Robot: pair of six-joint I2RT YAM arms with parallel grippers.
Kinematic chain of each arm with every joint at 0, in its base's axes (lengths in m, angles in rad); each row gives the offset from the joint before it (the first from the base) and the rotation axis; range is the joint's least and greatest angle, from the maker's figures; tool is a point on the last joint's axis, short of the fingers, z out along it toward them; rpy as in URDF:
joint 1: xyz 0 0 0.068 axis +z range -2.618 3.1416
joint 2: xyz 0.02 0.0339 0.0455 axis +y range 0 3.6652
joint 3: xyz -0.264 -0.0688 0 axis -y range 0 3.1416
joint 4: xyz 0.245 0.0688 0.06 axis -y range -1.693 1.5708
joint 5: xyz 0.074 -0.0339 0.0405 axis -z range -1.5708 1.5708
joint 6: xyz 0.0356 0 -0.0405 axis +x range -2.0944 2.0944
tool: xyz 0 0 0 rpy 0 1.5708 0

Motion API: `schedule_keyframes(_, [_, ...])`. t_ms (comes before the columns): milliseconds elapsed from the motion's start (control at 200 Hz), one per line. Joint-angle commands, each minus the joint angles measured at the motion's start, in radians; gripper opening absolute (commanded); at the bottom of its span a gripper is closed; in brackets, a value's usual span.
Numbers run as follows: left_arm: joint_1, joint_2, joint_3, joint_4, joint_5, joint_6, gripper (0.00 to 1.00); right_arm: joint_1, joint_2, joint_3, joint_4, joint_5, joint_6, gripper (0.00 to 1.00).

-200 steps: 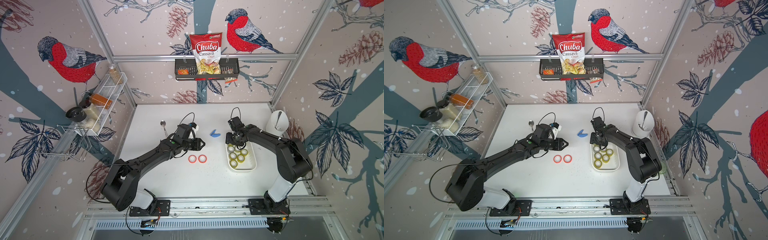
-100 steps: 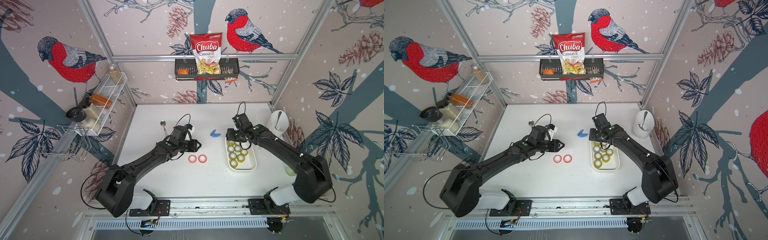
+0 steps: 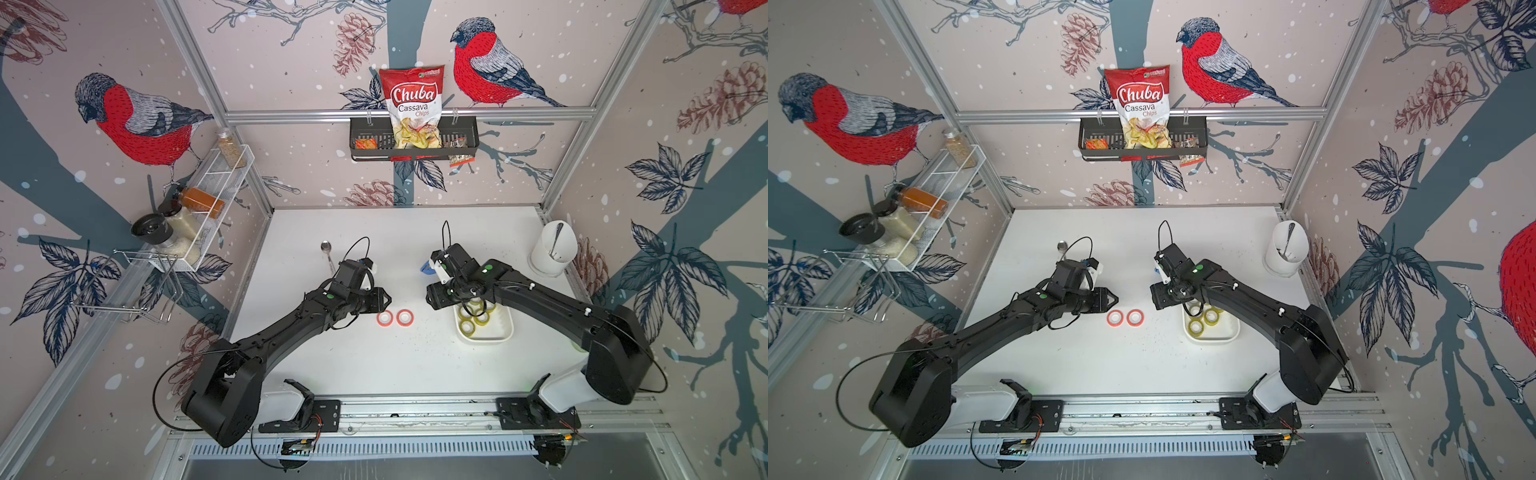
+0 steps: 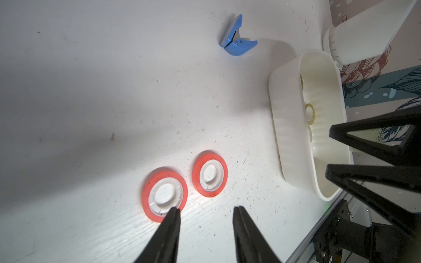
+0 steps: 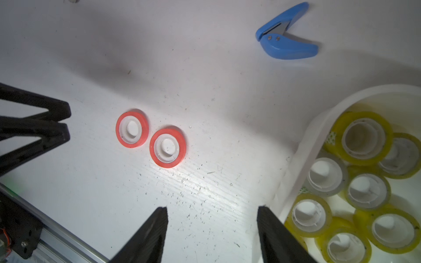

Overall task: Put the transparent tape into the storage box
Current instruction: Pick up the tape from the center of the board.

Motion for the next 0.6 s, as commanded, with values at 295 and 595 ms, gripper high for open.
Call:
schedule_keyframes(295, [0.035, -0.033, -0.054, -0.038, -0.028, -0.045, 0.43, 0.147, 0.094, -0.006, 0.052, 0.052, -0.036, 0.76])
schedule_keyframes(595, [0.063, -0.053, -0.080, -0.042, -0.021, -0.047, 0.43, 0.218, 0.199, 0.016, 0.116, 0.093, -0.058, 0.76])
